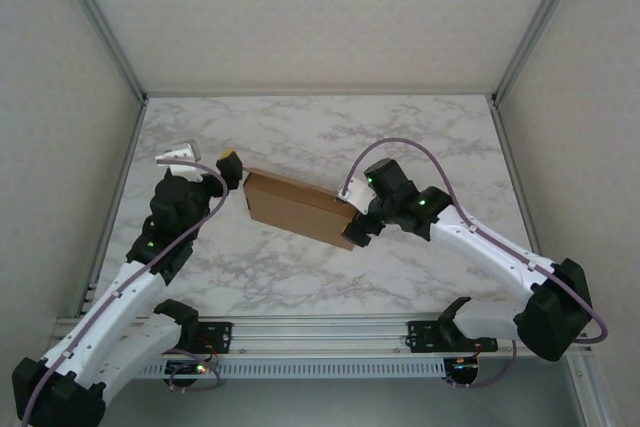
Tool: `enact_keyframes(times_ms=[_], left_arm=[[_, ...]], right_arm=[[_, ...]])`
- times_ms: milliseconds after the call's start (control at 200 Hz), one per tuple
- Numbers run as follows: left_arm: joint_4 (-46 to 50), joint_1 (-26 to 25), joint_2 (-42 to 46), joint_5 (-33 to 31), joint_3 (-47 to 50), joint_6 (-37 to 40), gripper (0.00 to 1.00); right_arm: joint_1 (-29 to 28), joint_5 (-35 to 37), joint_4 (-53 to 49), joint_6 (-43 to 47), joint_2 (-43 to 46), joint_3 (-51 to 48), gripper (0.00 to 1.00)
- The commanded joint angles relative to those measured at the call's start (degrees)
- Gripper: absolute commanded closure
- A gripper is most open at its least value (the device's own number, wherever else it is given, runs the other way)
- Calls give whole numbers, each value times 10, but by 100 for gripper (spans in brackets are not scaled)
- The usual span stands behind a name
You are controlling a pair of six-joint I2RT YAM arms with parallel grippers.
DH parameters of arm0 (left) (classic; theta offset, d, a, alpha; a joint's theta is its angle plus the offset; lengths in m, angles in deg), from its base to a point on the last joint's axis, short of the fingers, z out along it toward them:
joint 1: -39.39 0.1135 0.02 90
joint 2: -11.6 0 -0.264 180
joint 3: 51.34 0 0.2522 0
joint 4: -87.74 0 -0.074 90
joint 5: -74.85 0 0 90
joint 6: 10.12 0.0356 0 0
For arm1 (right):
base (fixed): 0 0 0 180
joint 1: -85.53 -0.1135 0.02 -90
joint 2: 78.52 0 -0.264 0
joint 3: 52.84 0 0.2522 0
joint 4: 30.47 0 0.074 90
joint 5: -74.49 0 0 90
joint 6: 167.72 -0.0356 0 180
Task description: Fold the paper box
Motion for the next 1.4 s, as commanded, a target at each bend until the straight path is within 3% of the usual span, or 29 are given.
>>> enact_keyframes(times_ms=[0, 115, 481, 1011, 1397], left_arm=[[-27, -3, 15, -6, 10, -11, 5], [-33, -4, 21, -5, 17, -13, 5], [-40, -7, 30, -12, 24, -11, 5], [-55, -7, 45, -16, 43, -1, 4], [-65, -7, 45, -25, 49, -5, 4]], right_arm=[[-5, 66, 46, 46, -2, -21, 2], [-4, 97, 77, 89, 7, -31, 5], [7, 93, 119, 164, -9, -35, 7], [47, -21, 161, 231, -19, -41, 8], [26, 26, 223, 288, 14, -98, 15]])
